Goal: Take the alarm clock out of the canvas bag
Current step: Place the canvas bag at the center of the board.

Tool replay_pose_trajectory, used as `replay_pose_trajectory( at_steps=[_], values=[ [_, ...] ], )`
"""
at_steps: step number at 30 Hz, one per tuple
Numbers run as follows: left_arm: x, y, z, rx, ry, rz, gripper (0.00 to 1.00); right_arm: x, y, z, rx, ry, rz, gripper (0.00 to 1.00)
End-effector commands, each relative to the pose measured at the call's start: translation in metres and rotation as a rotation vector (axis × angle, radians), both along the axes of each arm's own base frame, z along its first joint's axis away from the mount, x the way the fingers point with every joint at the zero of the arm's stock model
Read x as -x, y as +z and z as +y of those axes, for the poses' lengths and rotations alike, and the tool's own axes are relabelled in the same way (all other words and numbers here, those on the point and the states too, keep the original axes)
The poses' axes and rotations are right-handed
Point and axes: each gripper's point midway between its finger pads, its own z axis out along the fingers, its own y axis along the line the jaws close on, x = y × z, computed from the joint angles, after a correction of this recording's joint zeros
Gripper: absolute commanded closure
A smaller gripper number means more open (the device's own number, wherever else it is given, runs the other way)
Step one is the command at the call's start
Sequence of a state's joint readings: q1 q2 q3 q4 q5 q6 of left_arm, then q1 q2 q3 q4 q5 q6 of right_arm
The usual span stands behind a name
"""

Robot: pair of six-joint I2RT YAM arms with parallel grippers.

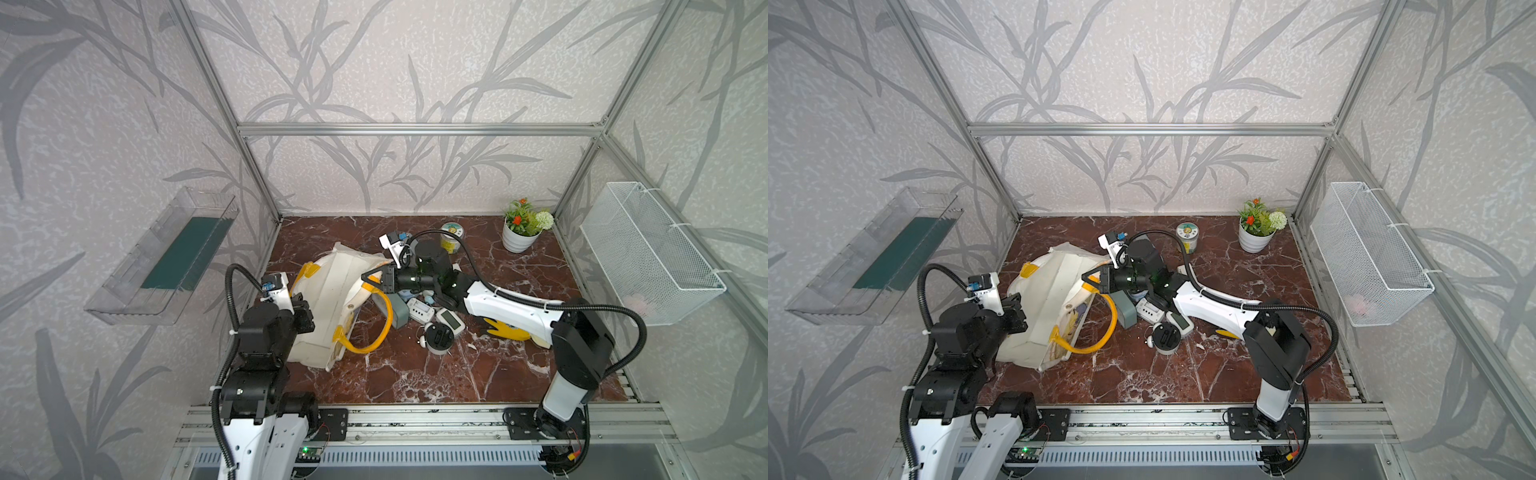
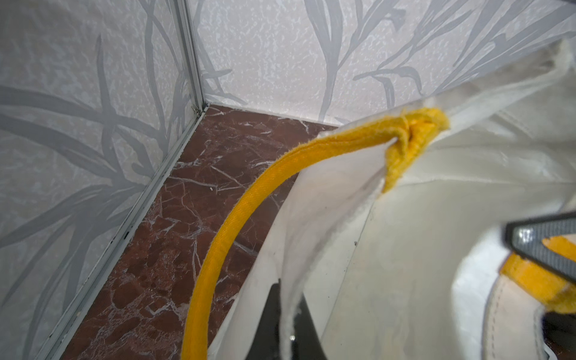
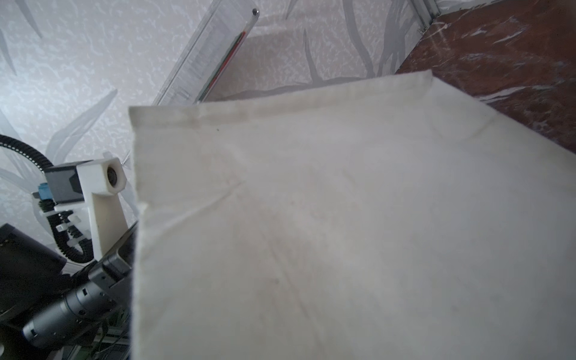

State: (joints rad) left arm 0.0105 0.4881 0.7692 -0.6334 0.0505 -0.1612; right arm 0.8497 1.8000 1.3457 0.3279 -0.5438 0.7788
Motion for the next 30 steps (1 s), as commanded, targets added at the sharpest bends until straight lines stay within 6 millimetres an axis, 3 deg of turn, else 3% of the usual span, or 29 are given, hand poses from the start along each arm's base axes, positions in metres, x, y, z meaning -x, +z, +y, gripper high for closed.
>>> replay_pose_trajectory(
  at_steps=[1,6,16,18,22,25,30],
  values=[
    [0.000,-0.002,-0.001,0.020,0.000,0.054,1.00,-0.013,0.020,0.011,-0.062,0.023,0.020,1.00],
    [-0.010,-0.010,-0.004,0.047,-0.002,0.113,1.00,-0.047,0.007,0.025,-0.067,0.019,0.081,1.00],
    [-0.039,-0.019,-0.003,0.104,0.034,0.190,1.00,-0.094,-0.016,0.028,-0.027,-0.070,0.128,0.97],
    [-0.046,-0.022,-0.003,0.119,0.046,0.221,1.00,-0.103,-0.018,0.028,-0.024,-0.091,0.136,0.90],
    [-0.056,-0.031,0.001,0.127,0.079,0.279,1.00,-0.121,-0.029,0.025,0.005,-0.136,0.152,0.88],
    [-0.062,-0.030,-0.001,0.145,0.072,0.285,0.99,-0.132,-0.038,0.025,0.016,-0.145,0.164,0.77],
    [-0.064,-0.023,0.005,0.148,0.108,0.267,0.68,-0.141,-0.044,0.021,0.033,-0.148,0.160,0.51]
  ],
)
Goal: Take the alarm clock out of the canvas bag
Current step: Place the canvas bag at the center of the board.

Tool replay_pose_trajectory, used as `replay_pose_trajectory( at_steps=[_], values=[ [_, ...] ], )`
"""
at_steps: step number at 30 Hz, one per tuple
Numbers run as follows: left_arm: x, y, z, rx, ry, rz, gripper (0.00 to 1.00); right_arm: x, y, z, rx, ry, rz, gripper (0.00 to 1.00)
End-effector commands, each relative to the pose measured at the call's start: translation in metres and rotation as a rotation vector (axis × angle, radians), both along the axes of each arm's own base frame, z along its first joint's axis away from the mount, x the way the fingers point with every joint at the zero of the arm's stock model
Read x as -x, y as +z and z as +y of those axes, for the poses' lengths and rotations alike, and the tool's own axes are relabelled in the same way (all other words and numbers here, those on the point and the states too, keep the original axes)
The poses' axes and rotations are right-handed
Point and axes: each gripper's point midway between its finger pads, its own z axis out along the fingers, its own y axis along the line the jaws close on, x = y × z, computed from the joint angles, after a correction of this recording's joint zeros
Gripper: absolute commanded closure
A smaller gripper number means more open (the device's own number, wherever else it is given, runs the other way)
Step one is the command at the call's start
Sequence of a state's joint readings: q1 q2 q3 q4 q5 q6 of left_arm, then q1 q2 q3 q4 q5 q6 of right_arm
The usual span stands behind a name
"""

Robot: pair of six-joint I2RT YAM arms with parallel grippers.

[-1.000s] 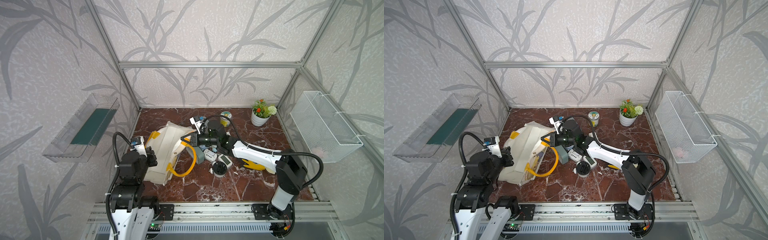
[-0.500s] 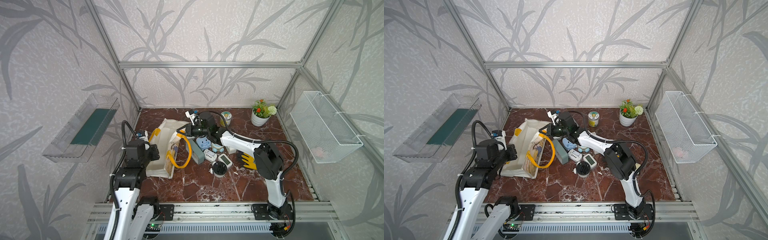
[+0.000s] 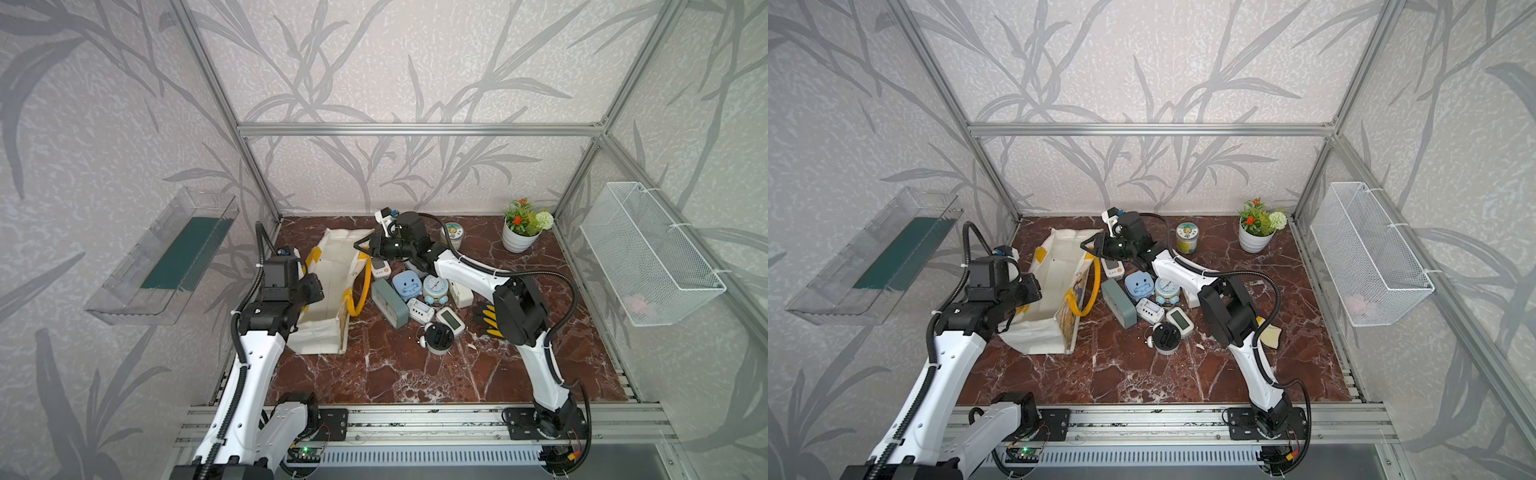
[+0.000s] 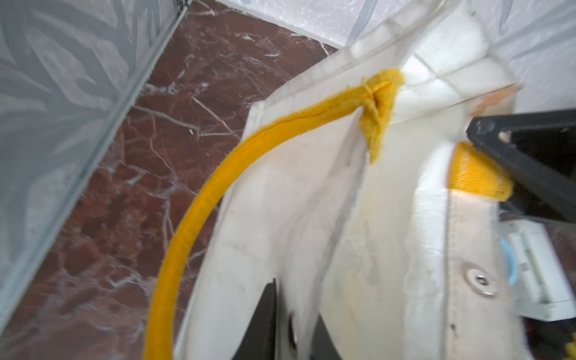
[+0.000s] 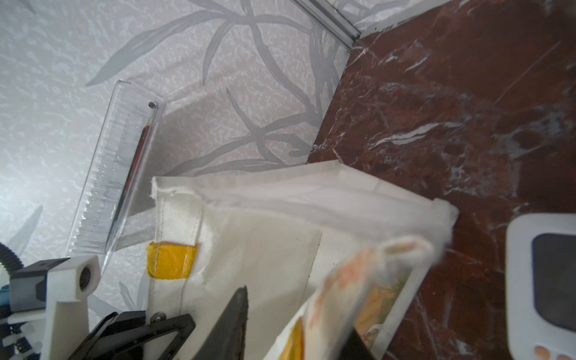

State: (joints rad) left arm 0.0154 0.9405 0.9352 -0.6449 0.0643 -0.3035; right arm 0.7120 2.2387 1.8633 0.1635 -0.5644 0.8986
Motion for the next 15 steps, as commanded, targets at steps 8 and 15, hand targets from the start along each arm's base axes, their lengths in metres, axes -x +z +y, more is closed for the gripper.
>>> replay_pose_trajectory(
  at_steps=[8,15],
  values=[
    [0.005,0.029,0.020,-0.040,0.098,-0.017,0.01,-0.003,0.020,-0.026,0.076,-0.045,-0.099,0.24],
    [0.024,0.072,0.053,-0.169,0.236,-0.120,0.01,0.001,0.048,-0.087,0.168,-0.159,-0.269,0.04]
  ],
)
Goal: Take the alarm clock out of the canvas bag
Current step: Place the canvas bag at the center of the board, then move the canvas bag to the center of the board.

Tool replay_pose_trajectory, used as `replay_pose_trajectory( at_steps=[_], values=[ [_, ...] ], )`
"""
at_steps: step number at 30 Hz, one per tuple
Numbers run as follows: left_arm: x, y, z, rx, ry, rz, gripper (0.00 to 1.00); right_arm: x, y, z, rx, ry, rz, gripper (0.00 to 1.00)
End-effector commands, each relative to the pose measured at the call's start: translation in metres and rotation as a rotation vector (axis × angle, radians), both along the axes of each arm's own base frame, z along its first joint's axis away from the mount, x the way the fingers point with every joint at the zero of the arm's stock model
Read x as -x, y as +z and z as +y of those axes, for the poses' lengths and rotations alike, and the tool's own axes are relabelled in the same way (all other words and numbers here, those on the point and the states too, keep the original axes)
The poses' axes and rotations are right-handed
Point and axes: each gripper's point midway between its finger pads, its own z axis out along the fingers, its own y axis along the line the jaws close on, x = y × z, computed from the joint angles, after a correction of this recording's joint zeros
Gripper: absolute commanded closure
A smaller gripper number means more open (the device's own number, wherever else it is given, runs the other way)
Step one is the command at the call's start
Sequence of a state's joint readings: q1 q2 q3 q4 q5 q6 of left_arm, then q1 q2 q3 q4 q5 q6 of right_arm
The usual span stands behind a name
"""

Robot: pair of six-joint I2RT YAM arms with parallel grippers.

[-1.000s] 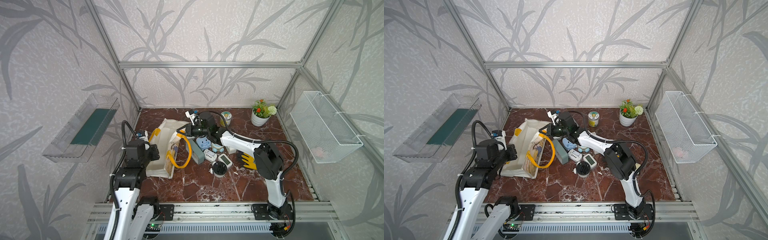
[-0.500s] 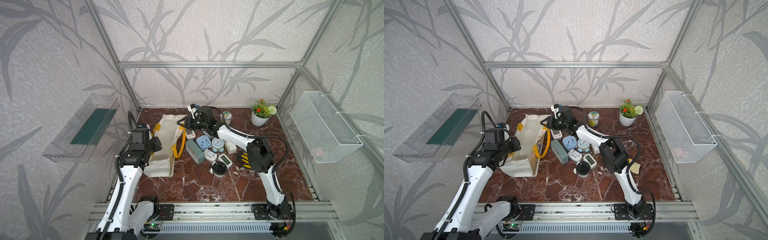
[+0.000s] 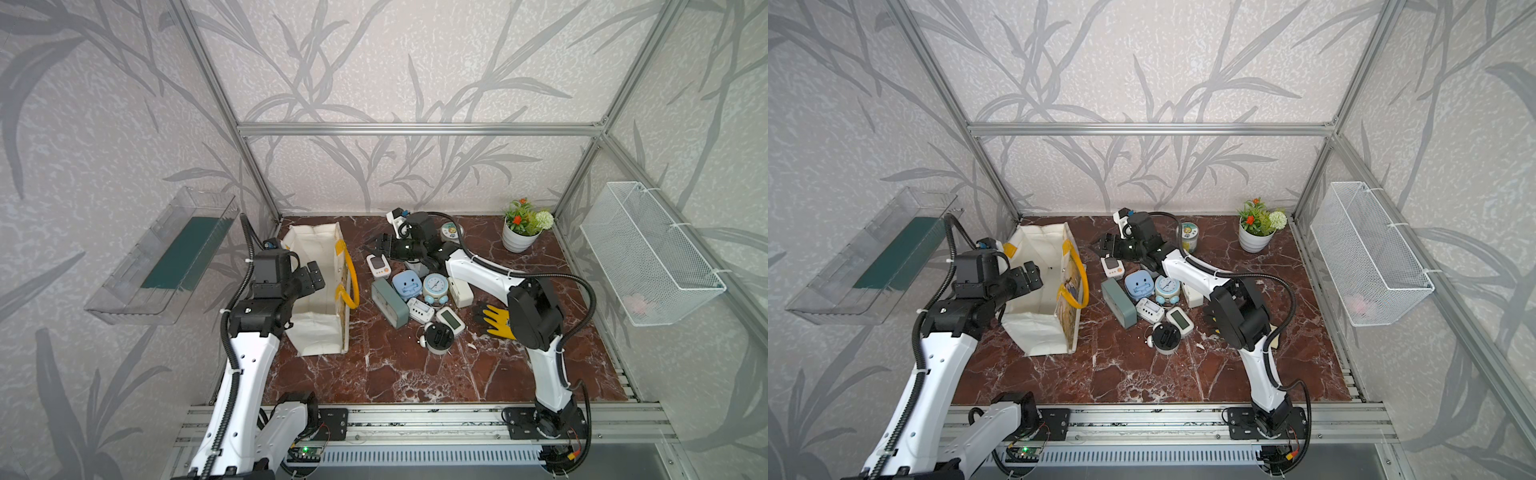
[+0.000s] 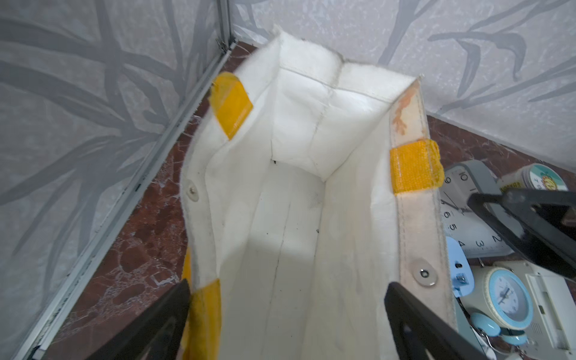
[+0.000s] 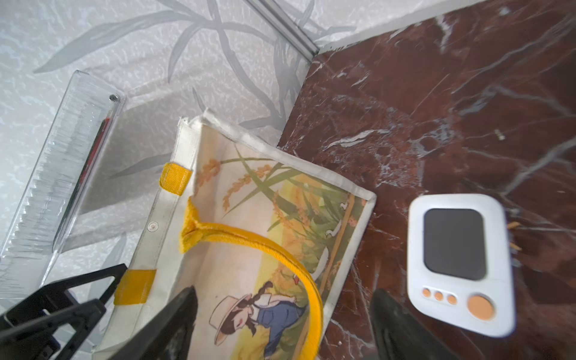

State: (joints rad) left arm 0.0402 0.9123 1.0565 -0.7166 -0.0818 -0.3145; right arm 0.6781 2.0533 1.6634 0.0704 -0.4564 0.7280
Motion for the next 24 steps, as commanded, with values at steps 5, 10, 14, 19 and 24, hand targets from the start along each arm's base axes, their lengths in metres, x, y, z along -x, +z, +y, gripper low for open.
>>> replay_pose_trajectory(
  at_steps=[5,10,14,19,24],
  values=[
    [0.038,0.039,0.048,-0.177,0.227,-0.084,0.01,0.015,0.061,-0.101,0.226,-0.138,-0.366,0.01],
    [0.058,0.046,0.072,-0.240,0.370,-0.128,0.01,0.033,0.066,-0.182,0.433,-0.273,-0.548,0.01],
    [0.067,0.042,0.087,-0.264,0.456,-0.131,0.01,0.037,0.060,-0.259,0.560,-0.435,-0.618,0.01],
    [0.078,0.020,0.114,-0.248,0.594,-0.089,0.01,0.039,0.032,-0.342,0.684,-0.619,-0.613,0.01],
    [0.094,-0.022,0.139,-0.260,0.731,-0.008,0.01,0.048,-0.018,-0.386,0.802,-0.694,-0.574,0.01]
  ],
)
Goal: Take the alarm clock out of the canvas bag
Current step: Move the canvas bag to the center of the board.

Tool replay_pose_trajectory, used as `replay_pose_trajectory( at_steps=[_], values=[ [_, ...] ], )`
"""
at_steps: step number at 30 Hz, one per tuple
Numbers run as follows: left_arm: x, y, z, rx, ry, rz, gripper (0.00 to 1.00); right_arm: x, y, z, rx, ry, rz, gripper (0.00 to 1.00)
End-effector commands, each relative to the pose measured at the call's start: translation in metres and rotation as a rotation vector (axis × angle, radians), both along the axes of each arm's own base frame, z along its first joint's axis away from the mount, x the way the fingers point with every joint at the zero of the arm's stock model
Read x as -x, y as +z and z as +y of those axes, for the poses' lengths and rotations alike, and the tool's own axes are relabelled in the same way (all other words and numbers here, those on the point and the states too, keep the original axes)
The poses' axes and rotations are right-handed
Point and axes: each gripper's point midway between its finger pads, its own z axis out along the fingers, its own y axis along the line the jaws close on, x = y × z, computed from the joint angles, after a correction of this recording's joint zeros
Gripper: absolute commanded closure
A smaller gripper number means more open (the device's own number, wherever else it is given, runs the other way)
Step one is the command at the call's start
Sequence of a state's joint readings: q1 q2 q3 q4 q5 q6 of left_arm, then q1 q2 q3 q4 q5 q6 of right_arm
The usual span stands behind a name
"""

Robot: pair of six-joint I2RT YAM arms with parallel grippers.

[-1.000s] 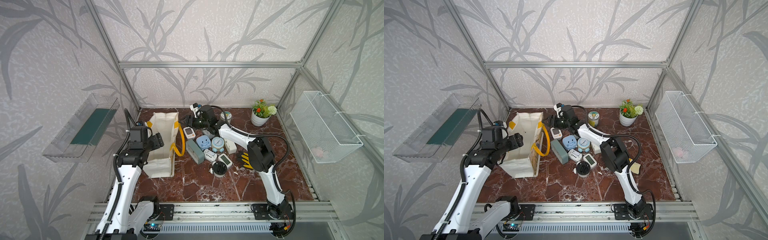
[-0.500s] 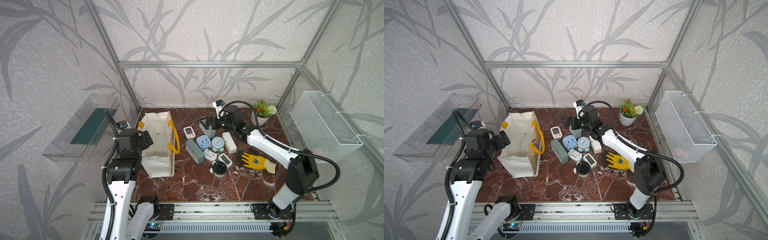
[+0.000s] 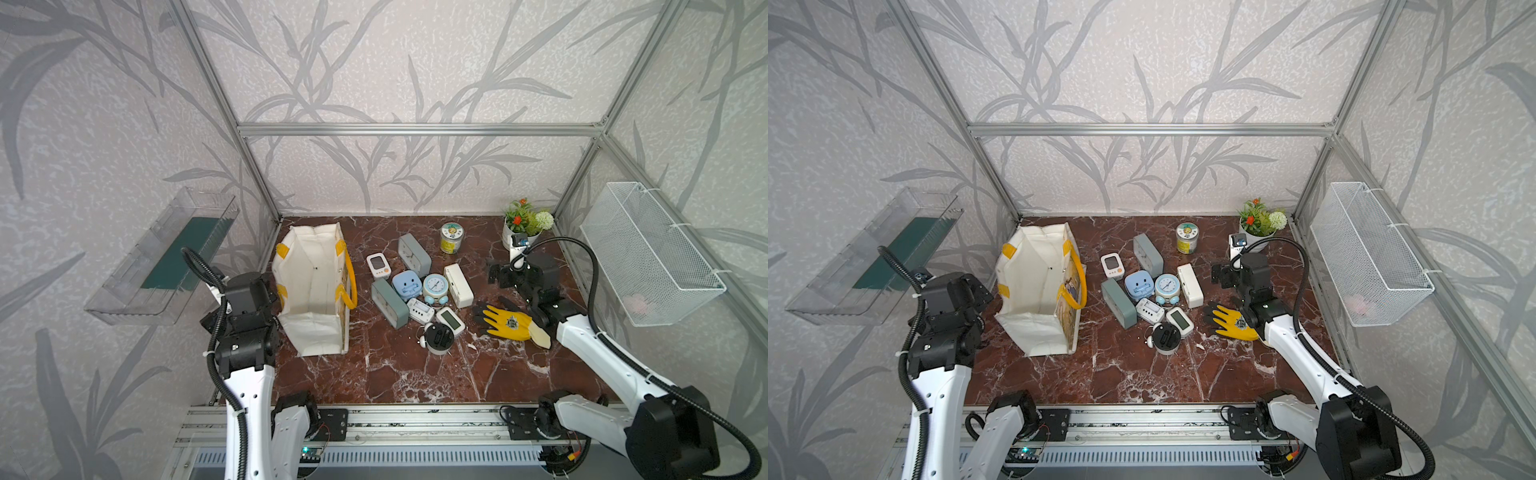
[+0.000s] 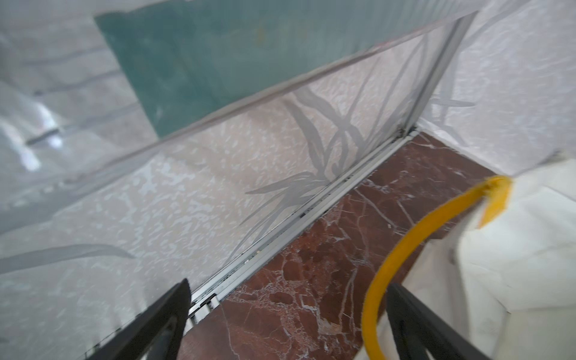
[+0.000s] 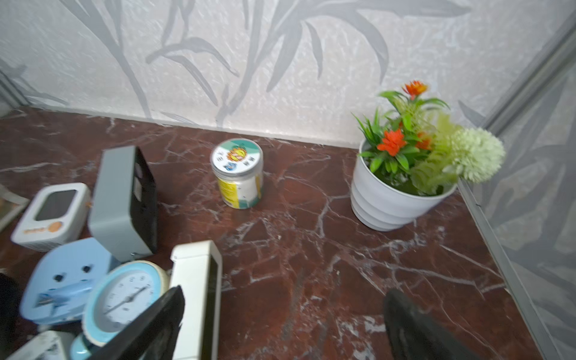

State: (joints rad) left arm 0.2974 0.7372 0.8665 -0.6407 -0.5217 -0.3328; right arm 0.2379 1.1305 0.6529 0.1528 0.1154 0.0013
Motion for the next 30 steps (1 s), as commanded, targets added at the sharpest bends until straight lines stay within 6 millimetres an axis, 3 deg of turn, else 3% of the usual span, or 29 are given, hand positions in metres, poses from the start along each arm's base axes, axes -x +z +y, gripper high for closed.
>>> replay_pose_trajectory(
  at_steps=[1,6,12,16,20,30],
  values=[
    [0.015,-0.023,0.018,-0.002,0.139,0.023,0.01,0.000,-0.001,-0.024,0.064,-0.074,-0.061,0.01],
    [0.021,-0.058,0.026,0.025,0.174,0.058,0.01,0.010,-0.029,-0.046,0.076,-0.136,-0.042,0.01],
    [-0.019,-0.093,0.014,0.051,-0.010,-0.011,0.01,0.008,-0.061,-0.048,0.069,-0.133,-0.030,0.01],
    [-0.039,-0.107,0.007,0.046,-0.112,-0.035,0.01,0.003,-0.077,-0.057,0.074,-0.188,-0.060,0.01],
    [-0.053,-0.119,0.004,0.060,-0.156,-0.053,0.01,-0.005,-0.077,-0.053,0.075,-0.175,-0.075,0.01],
    [-0.102,-0.129,-0.019,0.035,-0.338,-0.148,0.01,-0.019,-0.102,-0.047,0.077,-0.149,-0.076,0.01]
  ],
)
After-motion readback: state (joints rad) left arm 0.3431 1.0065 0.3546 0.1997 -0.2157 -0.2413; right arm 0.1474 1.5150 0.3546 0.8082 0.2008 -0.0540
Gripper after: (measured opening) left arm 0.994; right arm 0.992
